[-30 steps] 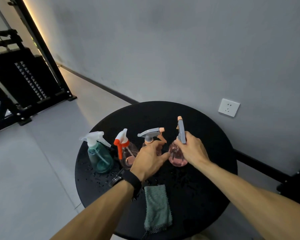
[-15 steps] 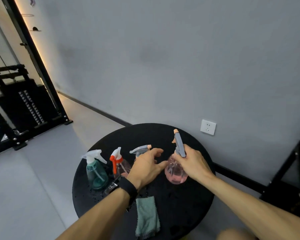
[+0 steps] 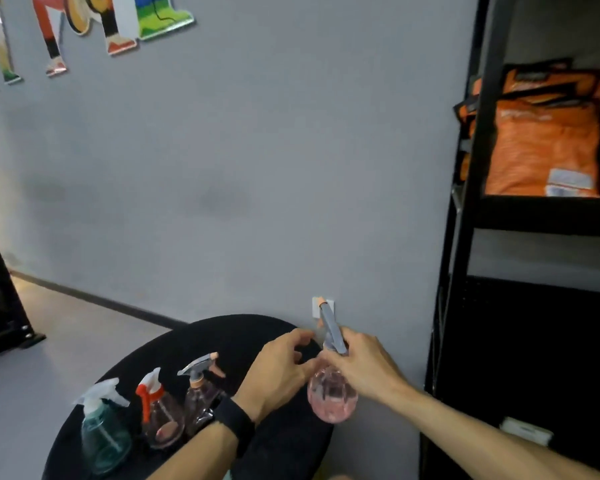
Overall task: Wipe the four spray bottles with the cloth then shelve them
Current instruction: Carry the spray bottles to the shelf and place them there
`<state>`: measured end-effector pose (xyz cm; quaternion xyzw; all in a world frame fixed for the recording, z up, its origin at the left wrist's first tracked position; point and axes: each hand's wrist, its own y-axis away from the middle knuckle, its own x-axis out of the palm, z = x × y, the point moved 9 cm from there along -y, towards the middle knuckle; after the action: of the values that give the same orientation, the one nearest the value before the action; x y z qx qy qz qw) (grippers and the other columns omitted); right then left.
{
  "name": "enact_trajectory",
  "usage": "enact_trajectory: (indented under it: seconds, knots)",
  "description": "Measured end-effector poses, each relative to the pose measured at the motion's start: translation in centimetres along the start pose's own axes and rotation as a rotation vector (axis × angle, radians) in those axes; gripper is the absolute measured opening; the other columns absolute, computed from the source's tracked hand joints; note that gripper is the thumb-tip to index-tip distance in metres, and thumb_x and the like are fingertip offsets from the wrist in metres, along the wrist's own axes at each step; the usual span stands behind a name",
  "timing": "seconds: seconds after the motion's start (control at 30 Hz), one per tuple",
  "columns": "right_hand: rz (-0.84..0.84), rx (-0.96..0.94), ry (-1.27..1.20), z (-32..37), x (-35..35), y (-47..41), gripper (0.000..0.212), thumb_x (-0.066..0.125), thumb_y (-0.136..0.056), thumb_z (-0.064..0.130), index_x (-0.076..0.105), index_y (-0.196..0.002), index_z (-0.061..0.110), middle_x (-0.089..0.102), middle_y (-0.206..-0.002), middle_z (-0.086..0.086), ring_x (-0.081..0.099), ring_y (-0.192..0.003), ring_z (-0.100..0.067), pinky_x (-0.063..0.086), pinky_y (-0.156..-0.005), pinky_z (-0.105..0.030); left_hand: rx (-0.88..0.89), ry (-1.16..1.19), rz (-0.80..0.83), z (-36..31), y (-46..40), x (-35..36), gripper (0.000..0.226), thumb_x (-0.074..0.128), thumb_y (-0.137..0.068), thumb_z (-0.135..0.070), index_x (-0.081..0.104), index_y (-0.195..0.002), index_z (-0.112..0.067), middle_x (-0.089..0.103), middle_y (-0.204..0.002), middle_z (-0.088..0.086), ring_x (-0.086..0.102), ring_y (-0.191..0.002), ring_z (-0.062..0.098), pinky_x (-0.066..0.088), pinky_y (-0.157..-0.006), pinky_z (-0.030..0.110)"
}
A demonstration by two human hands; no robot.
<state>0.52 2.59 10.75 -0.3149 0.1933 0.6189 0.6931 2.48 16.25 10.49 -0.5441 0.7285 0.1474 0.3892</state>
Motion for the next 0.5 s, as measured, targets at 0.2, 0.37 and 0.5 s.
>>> enact_trajectory:
  seconds: [0.2, 0.37, 0.5]
  knots:
    - [-0.038, 0.02, 0.039, -1.7, -4.8, 3.8, 0.01, 0.063, -0.09, 0.034, 0.055, -0.086, 0.034, 0.062, -0.081, 0.012, 0.059, -0.074, -0.004, 0.043, -0.059, -0.017, 0.079, -0.014, 0.069, -4.9, 0.1, 2.7, 0.059, 0.068, -0.091, -0.04, 0.047, -0.144, -0.027, 0.055, -0.142, -0.008, 0.059, -0.117, 0.008, 0.049, -0.098, 0.02]
    - [-0.072, 0.052, 0.08, -3.2, -8.1, 5.9, 0.018, 0.064, -0.088, 0.033, 0.05, -0.078, 0.036, 0.056, -0.072, 0.014, 0.051, -0.064, 0.002, 0.036, -0.054, -0.015, 0.128, 0.001, 0.098, -8.3, -0.6, 4.8, 0.055, 0.068, -0.091, -0.037, 0.049, -0.142, -0.028, 0.057, -0.138, -0.007, 0.06, -0.117, 0.009, 0.048, -0.095, 0.02]
    - [-0.108, 0.076, 0.067, -4.7, -10.6, 7.0, 0.022, 0.066, -0.088, 0.031, 0.05, -0.074, 0.038, 0.057, -0.071, 0.012, 0.054, -0.061, 0.0, 0.038, -0.054, -0.015, 0.165, 0.004, 0.133, -10.4, -1.0, 7.0, 0.053, 0.066, -0.093, -0.037, 0.048, -0.142, -0.029, 0.055, -0.139, -0.008, 0.058, -0.111, 0.006, 0.045, -0.091, 0.017]
